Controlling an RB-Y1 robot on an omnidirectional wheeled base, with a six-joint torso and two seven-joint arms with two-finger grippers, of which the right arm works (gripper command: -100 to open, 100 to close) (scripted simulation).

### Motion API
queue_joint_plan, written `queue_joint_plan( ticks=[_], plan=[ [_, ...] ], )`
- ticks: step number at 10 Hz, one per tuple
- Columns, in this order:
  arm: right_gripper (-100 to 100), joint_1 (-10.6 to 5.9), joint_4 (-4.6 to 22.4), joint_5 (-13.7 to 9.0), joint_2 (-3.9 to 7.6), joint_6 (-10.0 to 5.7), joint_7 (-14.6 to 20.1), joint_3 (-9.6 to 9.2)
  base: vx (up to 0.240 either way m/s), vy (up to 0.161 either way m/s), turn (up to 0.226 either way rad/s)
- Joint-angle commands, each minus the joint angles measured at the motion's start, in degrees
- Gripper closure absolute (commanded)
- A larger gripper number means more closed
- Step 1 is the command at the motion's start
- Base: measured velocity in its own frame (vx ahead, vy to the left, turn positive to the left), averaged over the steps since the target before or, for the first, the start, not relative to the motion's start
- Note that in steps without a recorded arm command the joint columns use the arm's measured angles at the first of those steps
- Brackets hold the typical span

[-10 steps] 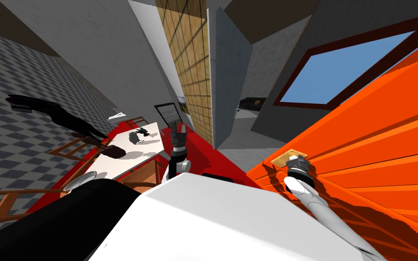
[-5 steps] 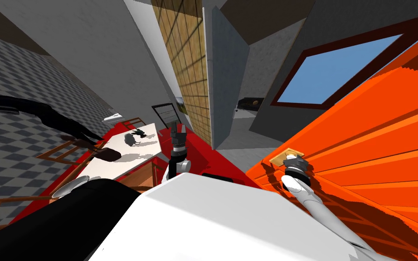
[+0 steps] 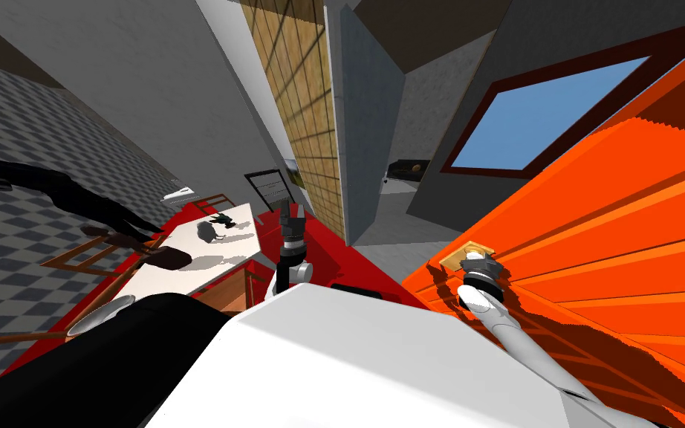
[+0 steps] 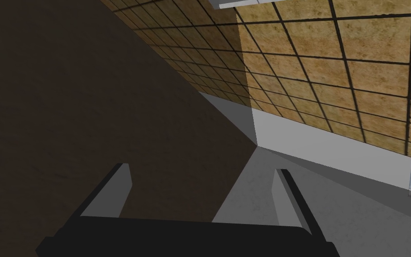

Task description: Push the door open

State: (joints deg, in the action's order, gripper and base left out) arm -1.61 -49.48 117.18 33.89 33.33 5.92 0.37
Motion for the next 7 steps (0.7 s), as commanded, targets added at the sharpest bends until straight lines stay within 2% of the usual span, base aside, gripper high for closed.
queue_joint_plan(
  ticks=[1,7],
  plan=[
    [100,-0.54,-0.08,-0.74,0.10,0.46,2.82,-0.20,0.035,-0.027,-0.039],
    [100,-2.00,0.51,-3.14,-0.63,1.75,11.34,-1.74,0.043,-0.028,-0.037]
  ],
)
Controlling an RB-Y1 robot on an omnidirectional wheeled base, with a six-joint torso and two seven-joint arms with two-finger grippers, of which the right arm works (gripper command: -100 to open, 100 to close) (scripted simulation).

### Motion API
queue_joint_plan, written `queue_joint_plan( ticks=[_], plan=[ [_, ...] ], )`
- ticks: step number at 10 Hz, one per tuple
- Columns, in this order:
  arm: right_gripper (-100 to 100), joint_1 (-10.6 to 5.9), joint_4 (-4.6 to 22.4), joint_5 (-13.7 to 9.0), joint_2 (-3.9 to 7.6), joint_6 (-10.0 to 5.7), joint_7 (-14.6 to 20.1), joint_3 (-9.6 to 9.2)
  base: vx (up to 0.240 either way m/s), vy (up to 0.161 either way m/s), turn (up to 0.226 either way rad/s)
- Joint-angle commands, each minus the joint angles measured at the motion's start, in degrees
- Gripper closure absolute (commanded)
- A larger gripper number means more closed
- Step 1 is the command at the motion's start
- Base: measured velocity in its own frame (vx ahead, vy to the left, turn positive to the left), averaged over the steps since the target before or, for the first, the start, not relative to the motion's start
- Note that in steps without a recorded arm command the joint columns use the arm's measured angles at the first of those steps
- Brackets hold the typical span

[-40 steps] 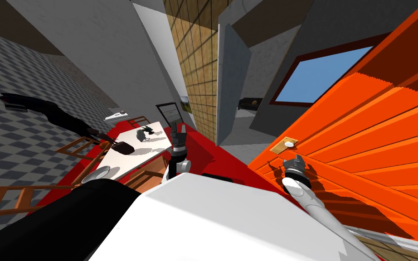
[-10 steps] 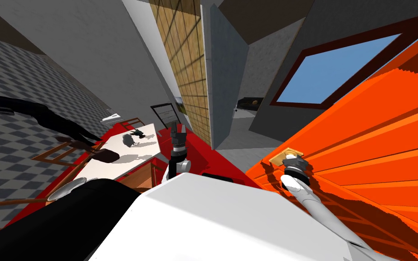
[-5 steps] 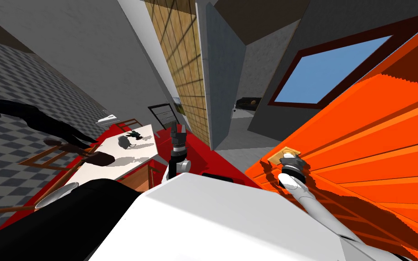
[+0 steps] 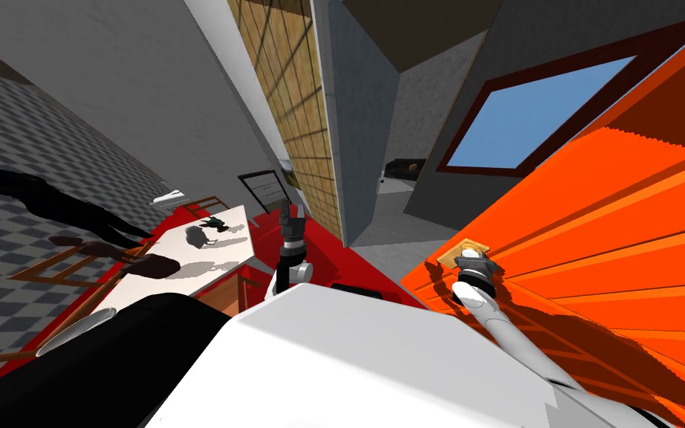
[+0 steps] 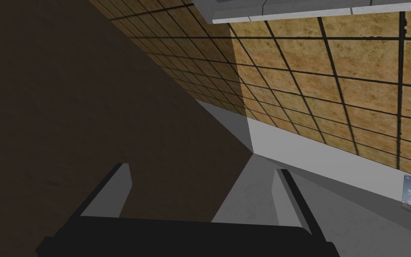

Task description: Push the door open

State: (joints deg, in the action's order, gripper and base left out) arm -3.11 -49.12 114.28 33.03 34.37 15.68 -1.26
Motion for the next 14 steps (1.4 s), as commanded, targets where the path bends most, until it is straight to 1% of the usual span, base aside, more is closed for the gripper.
queue_joint_plan(
  ticks=[1,2,3,4,5,6,7,8,9,10,11,12,13,14],
  plan=[
    [100,-0.50,0.15,-0.24,0.23,0.71,1.88,-0.11,0.034,-0.019,-0.020],
    [100,-0.91,0.32,-0.91,0.03,1.06,3.67,-0.54,0.043,-0.023,-0.046],
    [100,-0.91,0.32,-0.91,0.03,1.06,4.19,-0.54,0.036,-0.016,-0.020],
    [100,-1.31,0.48,-1.58,-0.18,1.42,6.43,-0.97,0.039,-0.022,-0.050],
    [100,-1.72,0.65,-2.25,-0.39,1.78,7.90,-1.39,0.062,-0.037,-0.063],
    [100,-1.72,0.65,-2.25,-0.39,1.78,8.81,-1.39,0.043,-0.029,-0.016],
    [100,-2.15,0.82,-2.96,-0.60,2.16,10.37,-1.85,0.039,-0.037,-0.049],
    [100,-2.15,0.82,-2.96,-0.60,2.16,11.15,-1.85,0.046,-0.020,-0.019],
    [100,-2.60,1.00,-3.70,-0.83,2.55,13.19,-2.32,0.049,-0.019,-0.053],
    [100,-2.60,1.00,-3.70,-0.83,2.55,13.50,-2.32,0.036,-0.018,-0.025],
    [100,-3.05,1.18,-4.44,-1.06,2.95,15.86,-2.79,0.045,-0.028,-0.050],
    [100,-3.50,1.37,-5.18,-1.28,3.34,17.45,-3.26,0.070,-0.032,-0.072],
    [100,-3.50,1.37,-5.18,-1.28,3.34,18.22,-3.26,0.050,-0.025,-0.027],
    [100,-3.94,1.55,-5.92,-1.51,3.74,19.88,-3.74,0.047,-0.028,-0.048]
  ],
)
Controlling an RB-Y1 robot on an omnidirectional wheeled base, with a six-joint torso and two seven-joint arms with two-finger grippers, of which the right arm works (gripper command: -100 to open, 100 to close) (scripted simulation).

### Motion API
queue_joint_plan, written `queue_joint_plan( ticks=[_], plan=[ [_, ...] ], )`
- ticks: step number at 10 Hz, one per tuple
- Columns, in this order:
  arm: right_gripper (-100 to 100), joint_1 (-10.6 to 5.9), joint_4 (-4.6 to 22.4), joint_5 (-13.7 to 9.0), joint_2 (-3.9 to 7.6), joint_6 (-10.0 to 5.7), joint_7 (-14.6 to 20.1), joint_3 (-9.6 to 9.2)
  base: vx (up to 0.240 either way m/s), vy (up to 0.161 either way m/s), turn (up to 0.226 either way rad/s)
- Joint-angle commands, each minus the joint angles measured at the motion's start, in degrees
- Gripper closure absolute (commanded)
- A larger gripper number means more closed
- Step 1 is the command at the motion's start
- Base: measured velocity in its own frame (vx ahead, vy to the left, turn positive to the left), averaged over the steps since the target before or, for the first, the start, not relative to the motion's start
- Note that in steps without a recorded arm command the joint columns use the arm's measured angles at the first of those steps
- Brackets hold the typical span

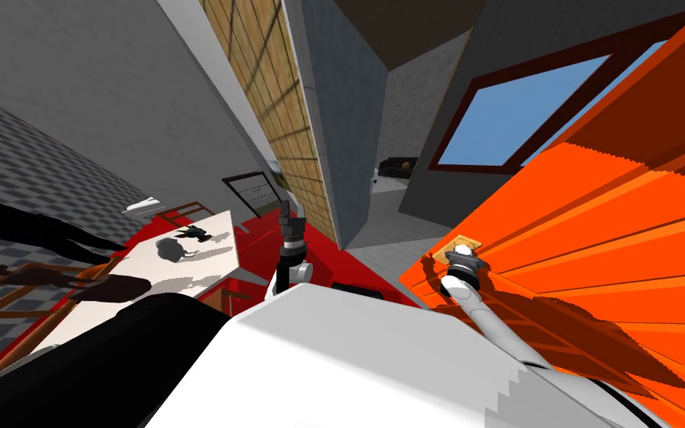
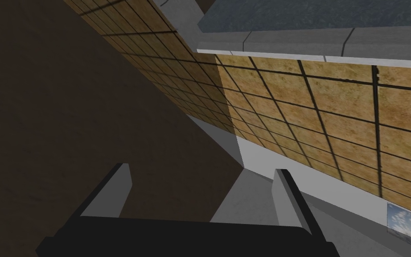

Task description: Push the door open

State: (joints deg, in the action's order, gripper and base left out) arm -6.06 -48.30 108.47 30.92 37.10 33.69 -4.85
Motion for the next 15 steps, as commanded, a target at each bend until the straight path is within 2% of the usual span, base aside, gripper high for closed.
queue_joint_plan(
  ticks=[1,2,3,6,7,13,15],
  plan=[
    [100,-1.00,0.73,-0.11,0.60,1.00,2.56,-0.15,0.039,-0.020,-0.012],
    [100,-1.47,0.92,-0.89,0.36,1.42,4.77,-0.65,0.046,-0.022,-0.051],
    [100,-1.47,0.92,-0.89,0.36,1.42,4.93,-0.65,0.041,-0.020,-0.028],
    [100,-2.43,1.31,-2.46,-0.12,2.26,9.51,-1.66,0.046,-0.029,-0.035],
    [100,-2.43,1.31,-2.46,-0.12,2.26,9.67,-1.66,0.041,-0.016,-0.031],
    [100,-3.88,1.90,-4.86,-0.86,3.54,16.80,-3.18,0.047,-0.020,-0.040],
    [100,-4.86,2.30,-6.48,-1.35,4.40,20.69,-4.22,0.063,-0.032,-0.059]
  ],
)
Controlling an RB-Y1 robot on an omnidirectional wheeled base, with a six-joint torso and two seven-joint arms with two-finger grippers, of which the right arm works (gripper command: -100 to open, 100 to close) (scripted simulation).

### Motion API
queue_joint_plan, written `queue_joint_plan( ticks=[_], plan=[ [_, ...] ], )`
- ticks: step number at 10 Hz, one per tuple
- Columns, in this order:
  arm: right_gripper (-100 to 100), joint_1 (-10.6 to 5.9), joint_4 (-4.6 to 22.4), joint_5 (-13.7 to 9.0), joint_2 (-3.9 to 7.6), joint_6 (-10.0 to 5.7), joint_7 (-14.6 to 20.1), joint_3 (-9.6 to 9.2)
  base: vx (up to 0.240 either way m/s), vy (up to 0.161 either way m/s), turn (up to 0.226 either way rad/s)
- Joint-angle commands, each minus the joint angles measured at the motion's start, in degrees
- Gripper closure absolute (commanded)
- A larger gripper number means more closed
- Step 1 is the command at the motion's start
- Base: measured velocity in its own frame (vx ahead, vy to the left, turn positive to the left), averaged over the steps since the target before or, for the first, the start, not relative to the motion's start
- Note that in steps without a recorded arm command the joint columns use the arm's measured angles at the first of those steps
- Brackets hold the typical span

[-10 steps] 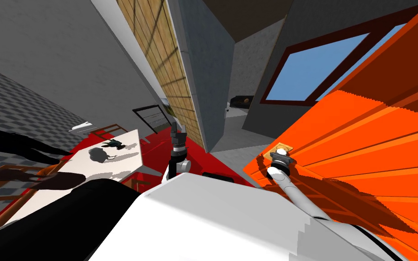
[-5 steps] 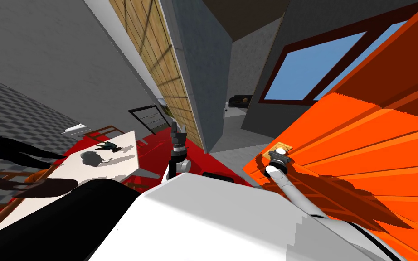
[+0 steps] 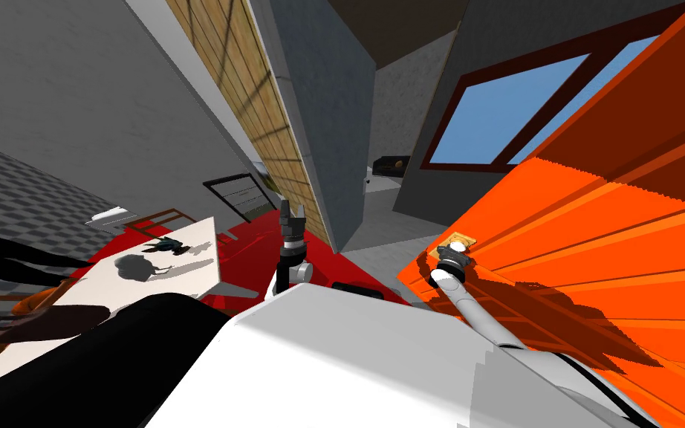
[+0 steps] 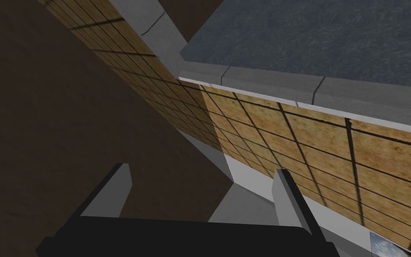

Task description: Push the door open

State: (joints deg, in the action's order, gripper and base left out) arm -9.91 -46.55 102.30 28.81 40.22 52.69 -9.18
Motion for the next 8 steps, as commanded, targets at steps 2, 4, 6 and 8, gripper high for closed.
queue_joint_plan(
  ticks=[2,4,6,8],
  plan=[
    [100,-1.50,0.75,-1.11,0.50,1.72,4.26,-0.41,0.063,-0.027,-0.034],
    [100,-1.99,0.95,-1.92,0.26,2.15,6.44,-0.92,0.053,-0.023,-0.044],
    [100,-2.48,1.15,-2.73,0.01,2.58,9.69,-1.44,0.045,-0.026,-0.037],
    [100,-3.47,1.55,-4.35,-0.49,3.45,13.75,-2.48,0.081,-0.028,-0.084]
  ],
)
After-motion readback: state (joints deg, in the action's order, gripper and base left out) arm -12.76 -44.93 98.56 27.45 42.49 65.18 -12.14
